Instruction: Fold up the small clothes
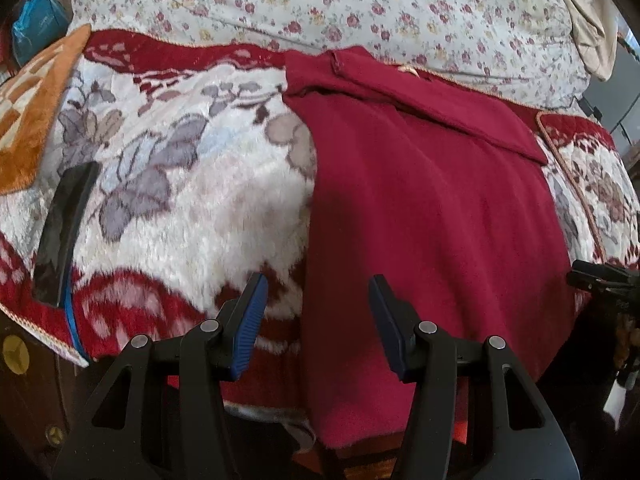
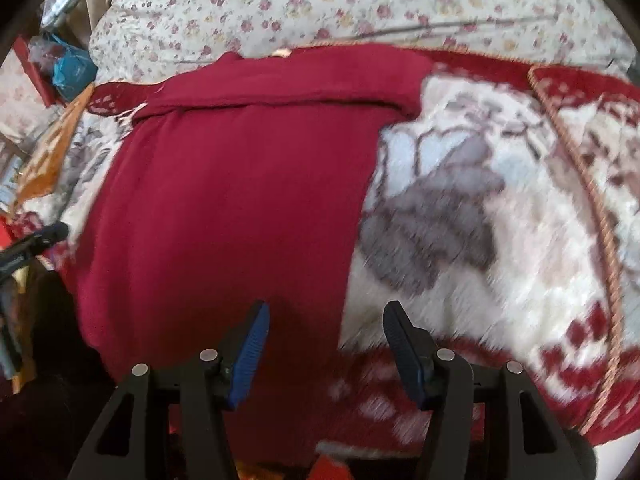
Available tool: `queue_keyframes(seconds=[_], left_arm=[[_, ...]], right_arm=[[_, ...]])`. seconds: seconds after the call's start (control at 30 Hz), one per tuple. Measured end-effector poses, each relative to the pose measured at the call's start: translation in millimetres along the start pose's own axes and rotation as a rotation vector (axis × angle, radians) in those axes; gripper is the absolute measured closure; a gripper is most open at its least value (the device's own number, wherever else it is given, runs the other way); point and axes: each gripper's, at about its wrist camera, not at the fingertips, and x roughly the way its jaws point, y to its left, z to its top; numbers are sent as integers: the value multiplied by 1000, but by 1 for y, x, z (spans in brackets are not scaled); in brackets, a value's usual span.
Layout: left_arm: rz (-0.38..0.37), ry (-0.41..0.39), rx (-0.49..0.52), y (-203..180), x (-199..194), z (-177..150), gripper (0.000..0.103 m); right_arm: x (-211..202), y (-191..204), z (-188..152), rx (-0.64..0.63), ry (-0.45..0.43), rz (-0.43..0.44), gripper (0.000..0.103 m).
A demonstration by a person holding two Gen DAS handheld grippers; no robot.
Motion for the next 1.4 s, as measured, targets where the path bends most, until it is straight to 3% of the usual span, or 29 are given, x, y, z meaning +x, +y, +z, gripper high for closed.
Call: queue_keyframes(seconds=[0.13, 0.33, 0.47, 0.57, 0.9, 1.1, 1.17, 1.2, 1.27, 1.3, 1.4], left_arm=[[10, 46, 7, 5, 3, -16, 51], [-36, 136, -13, 12, 11, -33, 51], [-49, 186, 22, 4, 18, -43, 51], [-50, 216, 54, -1, 22, -52, 51], [-38, 225, 83, -8, 30, -60, 50], [-69, 237, 84, -12, 31, -62, 50], [-78, 238, 88, -12, 31, -63, 55], [-76, 237, 85, -10, 32, -63, 65], [-67, 232, 65, -3, 31, -64, 80], [-80, 234, 57, -1, 29, -65, 97], [-130, 236, 81, -4, 20, -65, 97]], right_arm=[[-2, 0, -15, -14, 71, 41, 46], [2, -1, -37, -11, 150, 86, 46], [8, 0, -47, 3, 201, 175, 46], [13, 4, -52, -23, 235, 170, 46], [27, 9, -62, -25, 309, 213, 46], [27, 12, -65, -57, 288, 259, 49], [23, 17, -64, -96, 269, 286, 68], [21, 19, -63, -101, 255, 295, 69], [16, 20, -59, -110, 217, 324, 82], [14, 20, -58, -117, 202, 331, 82], [6, 26, -56, -148, 164, 352, 85]])
